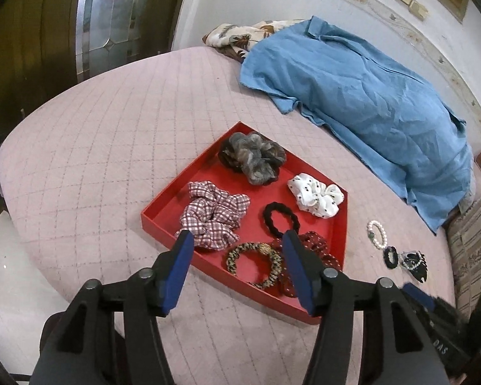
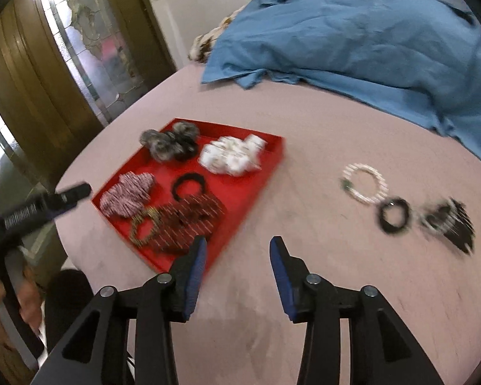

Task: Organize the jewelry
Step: 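Withdraw both open tools from the tray toward the remaining accessories, then grasp the pearl bracelet with the left tool while the right tool grasps the small white bead bracelet, then carry both bracelets into the red tray and open both tools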

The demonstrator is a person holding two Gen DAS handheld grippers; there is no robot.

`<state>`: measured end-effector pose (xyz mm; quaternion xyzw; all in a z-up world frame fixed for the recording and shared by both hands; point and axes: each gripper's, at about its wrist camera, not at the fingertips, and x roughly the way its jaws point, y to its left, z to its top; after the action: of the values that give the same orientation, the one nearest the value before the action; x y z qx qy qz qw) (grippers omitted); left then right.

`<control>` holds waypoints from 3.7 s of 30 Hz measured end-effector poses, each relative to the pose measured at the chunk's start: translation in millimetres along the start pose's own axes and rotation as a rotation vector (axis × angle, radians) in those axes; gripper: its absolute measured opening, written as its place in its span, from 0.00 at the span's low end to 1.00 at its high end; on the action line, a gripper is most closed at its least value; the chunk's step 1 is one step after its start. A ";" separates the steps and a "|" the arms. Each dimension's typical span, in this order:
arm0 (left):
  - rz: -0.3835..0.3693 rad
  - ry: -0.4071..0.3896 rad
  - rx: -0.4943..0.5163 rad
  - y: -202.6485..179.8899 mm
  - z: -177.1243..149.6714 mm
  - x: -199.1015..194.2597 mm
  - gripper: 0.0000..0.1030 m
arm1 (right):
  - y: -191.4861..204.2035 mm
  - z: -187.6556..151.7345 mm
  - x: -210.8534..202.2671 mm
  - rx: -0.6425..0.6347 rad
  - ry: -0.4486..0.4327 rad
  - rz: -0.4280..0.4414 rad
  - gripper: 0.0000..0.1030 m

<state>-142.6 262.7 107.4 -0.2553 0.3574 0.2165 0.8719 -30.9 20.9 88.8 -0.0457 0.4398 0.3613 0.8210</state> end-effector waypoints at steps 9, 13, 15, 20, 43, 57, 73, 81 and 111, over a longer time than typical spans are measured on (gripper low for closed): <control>-0.013 0.005 0.119 -43.4 -13.7 -12.6 0.55 | -64.2 -48.1 -39.8 0.206 -0.052 -0.061 0.44; -0.015 0.011 0.187 -65.8 -21.6 -15.1 0.56 | -80.8 -61.5 -46.0 0.246 -0.057 -0.078 0.44; -0.016 0.016 0.221 -76.7 -25.6 -15.4 0.56 | -87.5 -66.3 -49.8 0.252 -0.065 -0.090 0.45; -0.019 0.034 0.282 -98.8 -34.4 -12.8 0.56 | -109.8 -77.4 -58.5 0.292 -0.085 -0.106 0.48; -0.075 0.185 0.446 -191.5 -74.9 37.5 0.56 | -200.2 -75.4 -61.3 0.384 -0.159 -0.147 0.46; -0.085 0.231 0.445 -184.0 -71.1 75.7 0.56 | -239.2 -15.2 21.8 0.435 -0.117 -0.145 0.08; -0.098 0.239 0.449 -206.2 -60.0 97.7 0.56 | -201.1 -49.4 -36.1 0.346 -0.157 0.086 0.07; -0.113 0.252 0.397 -243.0 -31.8 147.6 0.56 | -227.6 -67.5 -18.9 0.401 -0.139 0.004 0.08; -0.098 0.233 0.532 -297.7 -29.9 203.1 0.09 | -233.6 -65.4 2.4 0.403 -0.085 0.066 0.06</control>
<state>141.0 53.4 26.5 -0.0577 0.4865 0.0421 0.8707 72.9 -175.1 -9.5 0.1494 0.4693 0.2942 0.8191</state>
